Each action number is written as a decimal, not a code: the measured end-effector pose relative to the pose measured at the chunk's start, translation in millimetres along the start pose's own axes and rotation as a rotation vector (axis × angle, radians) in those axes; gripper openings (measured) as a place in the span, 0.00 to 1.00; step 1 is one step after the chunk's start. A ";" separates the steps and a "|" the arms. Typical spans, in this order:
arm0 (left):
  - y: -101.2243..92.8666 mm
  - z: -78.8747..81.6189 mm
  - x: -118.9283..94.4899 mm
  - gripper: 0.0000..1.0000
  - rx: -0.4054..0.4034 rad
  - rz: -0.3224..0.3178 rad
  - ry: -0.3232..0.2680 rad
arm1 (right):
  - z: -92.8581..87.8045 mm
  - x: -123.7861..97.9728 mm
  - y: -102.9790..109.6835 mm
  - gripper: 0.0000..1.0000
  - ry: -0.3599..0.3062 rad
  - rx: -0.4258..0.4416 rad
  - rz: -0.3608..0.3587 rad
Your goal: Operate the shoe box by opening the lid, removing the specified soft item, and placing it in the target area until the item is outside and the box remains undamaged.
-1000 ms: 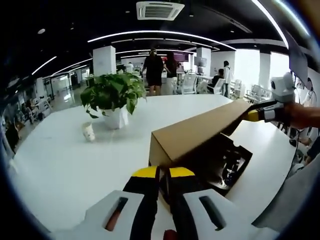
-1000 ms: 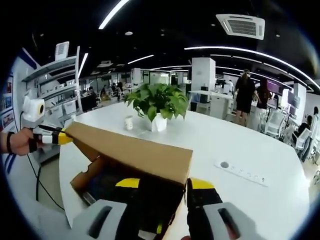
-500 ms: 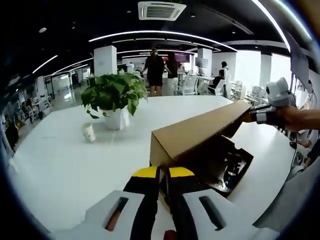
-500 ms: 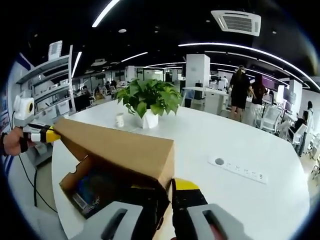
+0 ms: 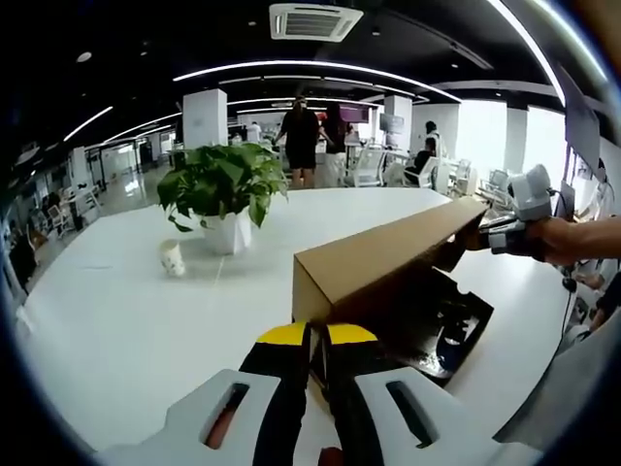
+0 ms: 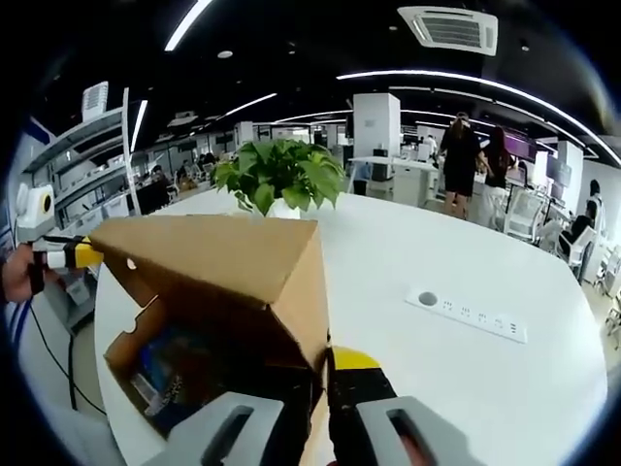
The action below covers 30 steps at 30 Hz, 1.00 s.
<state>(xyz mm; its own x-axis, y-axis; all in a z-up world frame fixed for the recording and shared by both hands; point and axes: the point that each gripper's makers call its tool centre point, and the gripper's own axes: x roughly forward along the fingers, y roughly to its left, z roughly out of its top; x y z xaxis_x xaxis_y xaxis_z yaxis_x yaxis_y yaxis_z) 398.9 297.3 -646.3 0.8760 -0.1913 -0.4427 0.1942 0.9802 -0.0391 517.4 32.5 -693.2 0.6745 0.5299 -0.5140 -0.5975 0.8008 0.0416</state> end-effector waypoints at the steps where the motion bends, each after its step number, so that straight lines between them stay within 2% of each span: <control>1: 0.9 0.6 0.8 0.03 -0.003 0.000 -0.002 | 0.1 0.8 -0.7 0.00 0.001 0.000 0.000; 7: 5.5 5.1 6.1 0.03 -0.019 0.011 -0.016 | 0.3 4.6 -1.7 0.00 0.002 -0.002 0.001; 11: 9.1 4.1 15.2 0.03 -0.018 0.021 -0.003 | 0.6 7.5 -3.0 0.00 0.005 -0.004 0.000; 26: 19.5 -20.4 40.8 0.04 -0.051 0.009 0.055 | -7.6 19.7 -7.5 0.00 0.044 -0.004 0.002; 30: 20.1 -29.9 46.7 0.03 -0.046 0.012 0.087 | -6.4 22.0 -9.0 0.00 0.040 0.008 0.005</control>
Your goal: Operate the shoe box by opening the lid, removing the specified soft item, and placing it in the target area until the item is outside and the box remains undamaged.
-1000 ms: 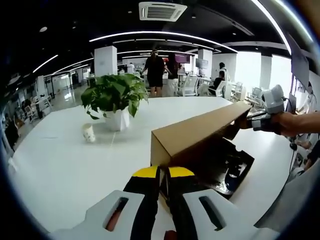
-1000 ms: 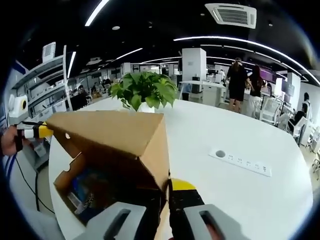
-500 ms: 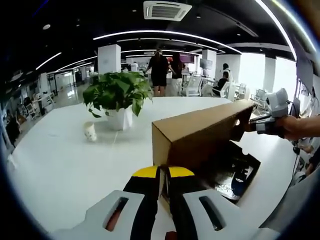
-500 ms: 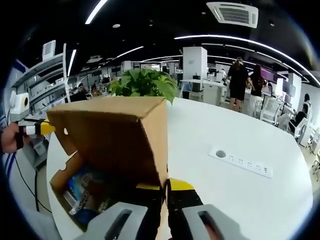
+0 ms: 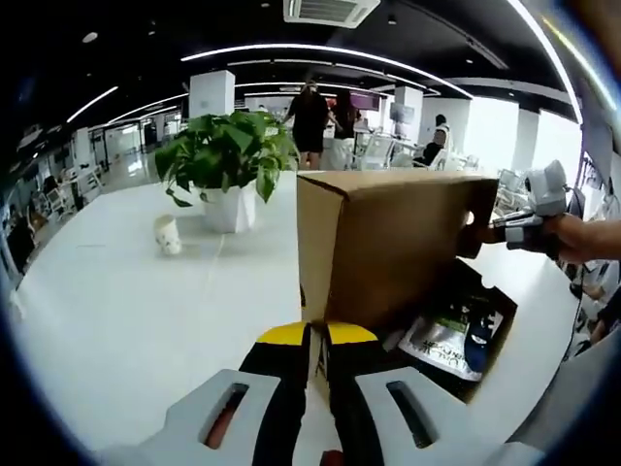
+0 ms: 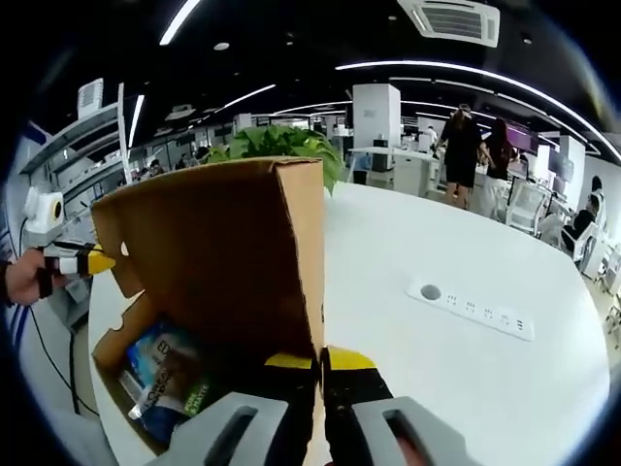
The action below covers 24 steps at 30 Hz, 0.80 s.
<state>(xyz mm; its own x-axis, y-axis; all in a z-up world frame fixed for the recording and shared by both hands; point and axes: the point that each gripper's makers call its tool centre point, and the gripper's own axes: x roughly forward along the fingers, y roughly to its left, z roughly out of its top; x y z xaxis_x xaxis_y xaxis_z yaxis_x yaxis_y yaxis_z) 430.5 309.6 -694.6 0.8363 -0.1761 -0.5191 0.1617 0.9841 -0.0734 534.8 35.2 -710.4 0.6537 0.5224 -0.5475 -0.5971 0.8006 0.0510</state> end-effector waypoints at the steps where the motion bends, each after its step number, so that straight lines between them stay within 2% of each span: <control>1: 0.2 -1.0 1.4 0.03 0.005 0.002 0.005 | 0.0 0.9 -0.2 0.00 0.002 0.001 0.002; 14: 9.1 2.9 14.5 0.03 -0.052 0.014 0.010 | -3.3 16.1 -3.9 0.00 0.033 0.012 0.010; 24: 14.9 7.2 26.2 0.03 -0.045 0.019 0.018 | -3.3 26.2 -7.0 0.00 0.046 0.019 0.012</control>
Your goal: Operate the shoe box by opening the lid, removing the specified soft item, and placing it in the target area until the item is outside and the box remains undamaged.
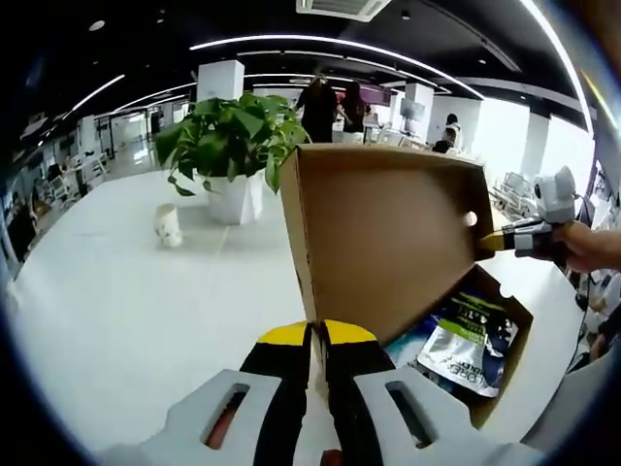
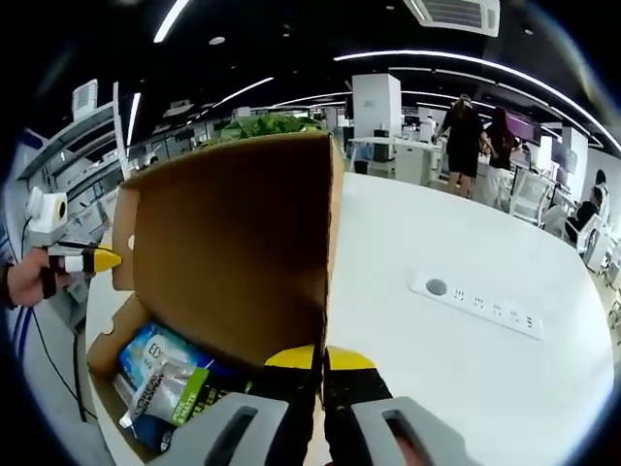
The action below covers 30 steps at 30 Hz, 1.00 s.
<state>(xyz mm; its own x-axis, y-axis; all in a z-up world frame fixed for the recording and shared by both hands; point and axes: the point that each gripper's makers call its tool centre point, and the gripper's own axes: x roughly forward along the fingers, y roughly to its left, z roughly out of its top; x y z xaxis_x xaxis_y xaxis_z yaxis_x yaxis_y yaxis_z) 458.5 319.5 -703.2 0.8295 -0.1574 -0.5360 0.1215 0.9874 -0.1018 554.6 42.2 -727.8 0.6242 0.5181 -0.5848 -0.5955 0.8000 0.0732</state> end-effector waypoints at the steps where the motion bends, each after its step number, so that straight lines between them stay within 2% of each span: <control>1: 0.9 0.3 1.3 0.03 0.001 -0.001 0.002 | -0.3 0.7 -0.1 0.00 0.004 -0.004 0.000; 24: 14.1 1.3 27.7 0.03 -0.008 0.019 0.040 | -2.5 18.2 -4.5 0.00 0.053 -0.020 0.006; 30: 16.3 0.8 31.8 0.03 -0.038 0.023 0.045 | -4.0 20.6 -3.3 0.00 0.059 -0.042 -0.005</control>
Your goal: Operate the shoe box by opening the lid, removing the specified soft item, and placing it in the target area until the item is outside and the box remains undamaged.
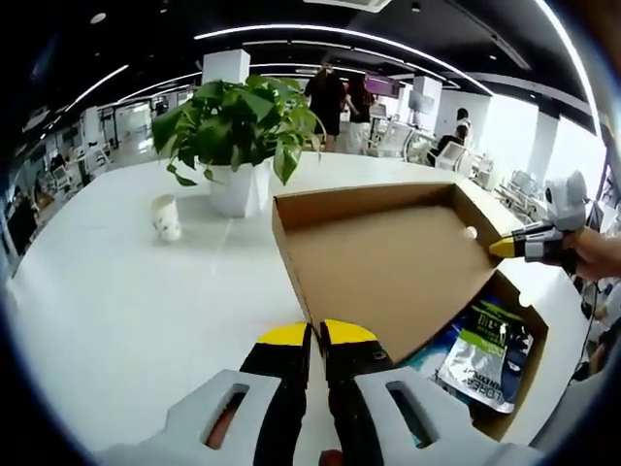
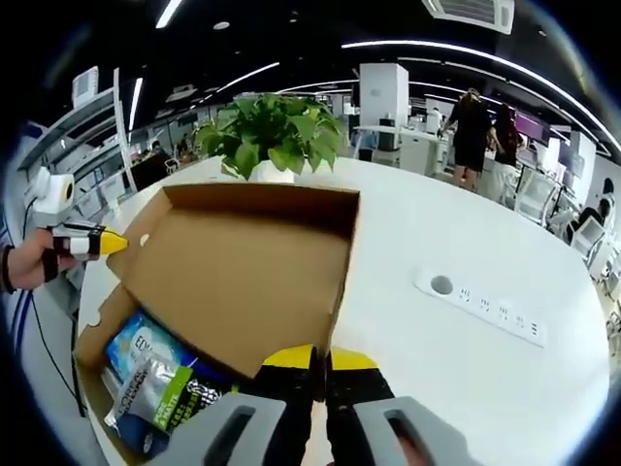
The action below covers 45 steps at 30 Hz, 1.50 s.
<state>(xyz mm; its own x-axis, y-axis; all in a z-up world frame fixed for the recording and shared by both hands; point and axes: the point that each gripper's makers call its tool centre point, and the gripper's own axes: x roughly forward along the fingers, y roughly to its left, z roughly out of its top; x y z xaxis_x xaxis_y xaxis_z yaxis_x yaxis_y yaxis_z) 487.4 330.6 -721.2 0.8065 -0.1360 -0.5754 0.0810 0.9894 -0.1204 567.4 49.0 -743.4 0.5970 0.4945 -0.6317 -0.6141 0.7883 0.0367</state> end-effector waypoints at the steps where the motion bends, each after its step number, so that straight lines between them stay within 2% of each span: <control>1: 1.0 0.0 1.8 0.03 0.001 0.001 0.002 | -0.4 0.8 0.2 0.00 0.001 -0.004 -0.003; 25: 5.3 -3.2 16.5 0.03 -0.014 0.006 0.037 | -5.0 10.1 -1.8 0.00 0.031 -0.008 -0.010; 45: 8.1 -6.9 23.2 0.04 -0.039 -0.003 0.055 | -10.7 13.5 -2.9 0.02 0.044 0.028 -0.021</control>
<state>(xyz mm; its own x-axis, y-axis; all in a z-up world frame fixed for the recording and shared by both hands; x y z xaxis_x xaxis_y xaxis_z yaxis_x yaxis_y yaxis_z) 502.7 335.1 -741.1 0.7731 -0.1423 -0.6182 0.0595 0.9865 -0.1527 571.7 49.5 -760.4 0.5859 0.4617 -0.6660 -0.5868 0.8085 0.0443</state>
